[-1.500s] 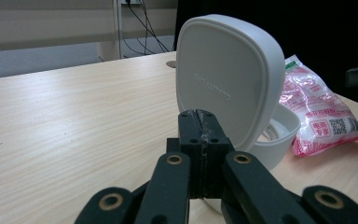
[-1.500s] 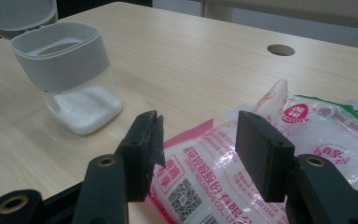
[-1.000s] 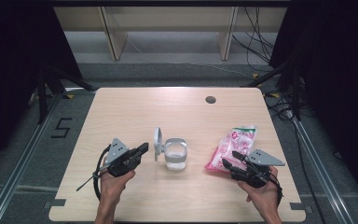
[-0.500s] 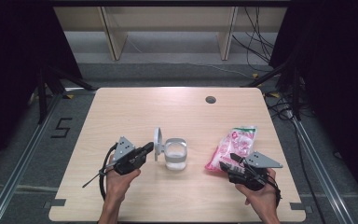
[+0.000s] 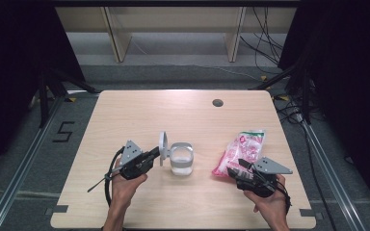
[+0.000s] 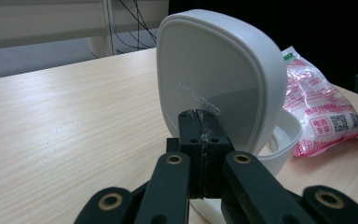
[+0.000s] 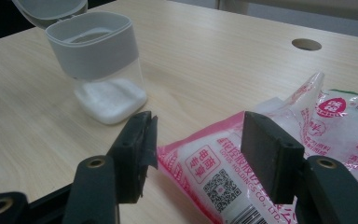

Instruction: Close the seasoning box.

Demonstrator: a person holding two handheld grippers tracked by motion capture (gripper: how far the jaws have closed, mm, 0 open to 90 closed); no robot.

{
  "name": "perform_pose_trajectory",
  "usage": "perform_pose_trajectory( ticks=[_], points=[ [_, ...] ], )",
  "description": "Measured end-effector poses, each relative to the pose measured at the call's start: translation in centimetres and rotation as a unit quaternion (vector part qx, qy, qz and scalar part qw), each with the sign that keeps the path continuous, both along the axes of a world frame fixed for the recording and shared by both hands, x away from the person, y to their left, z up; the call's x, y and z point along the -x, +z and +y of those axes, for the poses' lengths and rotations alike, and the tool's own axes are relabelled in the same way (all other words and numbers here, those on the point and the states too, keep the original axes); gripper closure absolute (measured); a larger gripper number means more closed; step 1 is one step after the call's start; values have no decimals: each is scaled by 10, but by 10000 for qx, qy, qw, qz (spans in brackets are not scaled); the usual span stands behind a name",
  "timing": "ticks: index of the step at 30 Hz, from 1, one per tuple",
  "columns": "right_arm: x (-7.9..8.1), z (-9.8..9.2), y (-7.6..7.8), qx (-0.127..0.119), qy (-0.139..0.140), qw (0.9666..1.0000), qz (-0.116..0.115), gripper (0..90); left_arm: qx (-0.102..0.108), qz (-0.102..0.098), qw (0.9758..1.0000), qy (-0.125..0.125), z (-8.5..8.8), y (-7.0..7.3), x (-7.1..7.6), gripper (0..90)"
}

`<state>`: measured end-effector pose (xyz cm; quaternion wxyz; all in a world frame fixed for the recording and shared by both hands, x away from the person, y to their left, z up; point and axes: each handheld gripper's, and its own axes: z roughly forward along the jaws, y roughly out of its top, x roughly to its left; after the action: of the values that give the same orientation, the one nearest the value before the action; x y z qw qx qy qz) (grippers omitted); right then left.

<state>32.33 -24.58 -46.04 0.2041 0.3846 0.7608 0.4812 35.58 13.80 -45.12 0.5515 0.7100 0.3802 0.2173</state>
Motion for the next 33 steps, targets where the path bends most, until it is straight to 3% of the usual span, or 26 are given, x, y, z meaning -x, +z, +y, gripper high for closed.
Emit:
perform_pose_trajectory(
  ticks=[2, 7, 18, 26, 31, 33],
  points=[
    [0, 0, -1, 25, -12, 10000, -61, 444, -96, -21, 10000, 5, 1, 1, 1, 892],
    [1, -2, 0, 175, 45, 9998, -45, 443, -92, -56, 9999, -24, -1, 3, 1, 892],
    [4, 0, 0, 19, -56, 10000, 63, 443, -98, -84, 9999, -35, -2, 4, 3, 890],
    [3, -3, 0, 132, 88, 9999, -23, 445, -72, -151, 9998, -95, -5, 6, 3, 888],
    [5, -3, 0, 61, -20, 10000, 73, 446, -112, -176, 9997, -122, -9, 8, 4, 889],
    [5, -3, 0, 59, -18, 10000, 62, 447, -33, -124, 9999, -98, -14, 8, 6, 889]
  ],
)
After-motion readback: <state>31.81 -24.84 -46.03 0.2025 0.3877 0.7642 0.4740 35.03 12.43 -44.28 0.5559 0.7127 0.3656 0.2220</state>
